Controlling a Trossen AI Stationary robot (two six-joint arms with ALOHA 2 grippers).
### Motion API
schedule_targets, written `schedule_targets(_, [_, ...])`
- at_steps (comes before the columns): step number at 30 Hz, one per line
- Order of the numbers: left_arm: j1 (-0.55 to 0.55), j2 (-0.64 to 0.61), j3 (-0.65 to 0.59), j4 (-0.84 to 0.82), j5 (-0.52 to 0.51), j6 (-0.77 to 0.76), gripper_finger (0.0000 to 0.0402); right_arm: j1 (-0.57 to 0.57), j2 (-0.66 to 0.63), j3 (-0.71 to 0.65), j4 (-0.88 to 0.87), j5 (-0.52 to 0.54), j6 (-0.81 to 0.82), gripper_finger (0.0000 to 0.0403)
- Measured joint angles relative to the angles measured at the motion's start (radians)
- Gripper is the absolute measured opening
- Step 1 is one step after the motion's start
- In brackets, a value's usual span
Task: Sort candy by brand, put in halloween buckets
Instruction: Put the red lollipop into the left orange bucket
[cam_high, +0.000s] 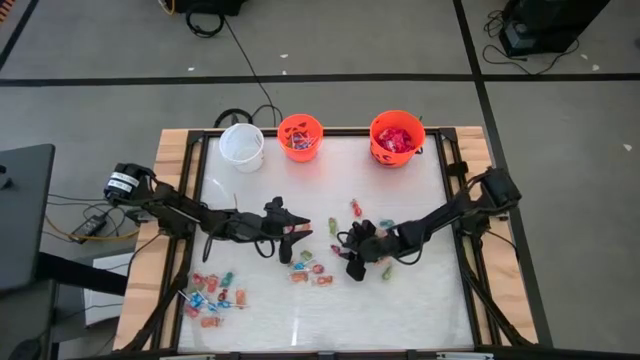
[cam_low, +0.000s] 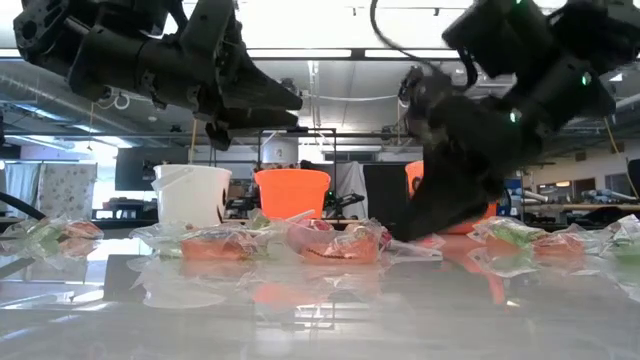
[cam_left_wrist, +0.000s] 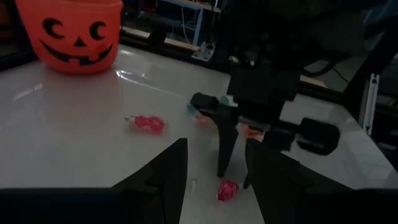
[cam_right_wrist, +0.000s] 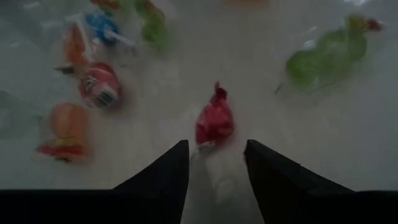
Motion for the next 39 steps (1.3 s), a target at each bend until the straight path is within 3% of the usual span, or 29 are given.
schedule_targets(11, [0.0, 0.0, -0.001, -0.038, 0.0, -0.024, 0.0168, 0.005, 0.028, 0.004, 0.0, 0.005, -0.015, 0.0159])
schedule_targets(14, [0.0, 0.0, -0.001, -0.043, 0.0, -0.031, 0.0168, -0.008, 0.027, 0.005, -0.038, -0.016, -0.015, 0.0128])
schedule_targets(21, [-0.001, 0.0, -0.001, -0.052, 0.0, -0.047, 0.0168, -0.033, 0.025, 0.002, -0.052, -0.037, -0.066, 0.0014])
schedule_targets(39, [-0.001, -0.016, -0.002, -0.077, 0.031, -0.018, 0.0168, -0.202, -0.048, -0.002, 0.028, -0.221, -0.166, 0.0005])
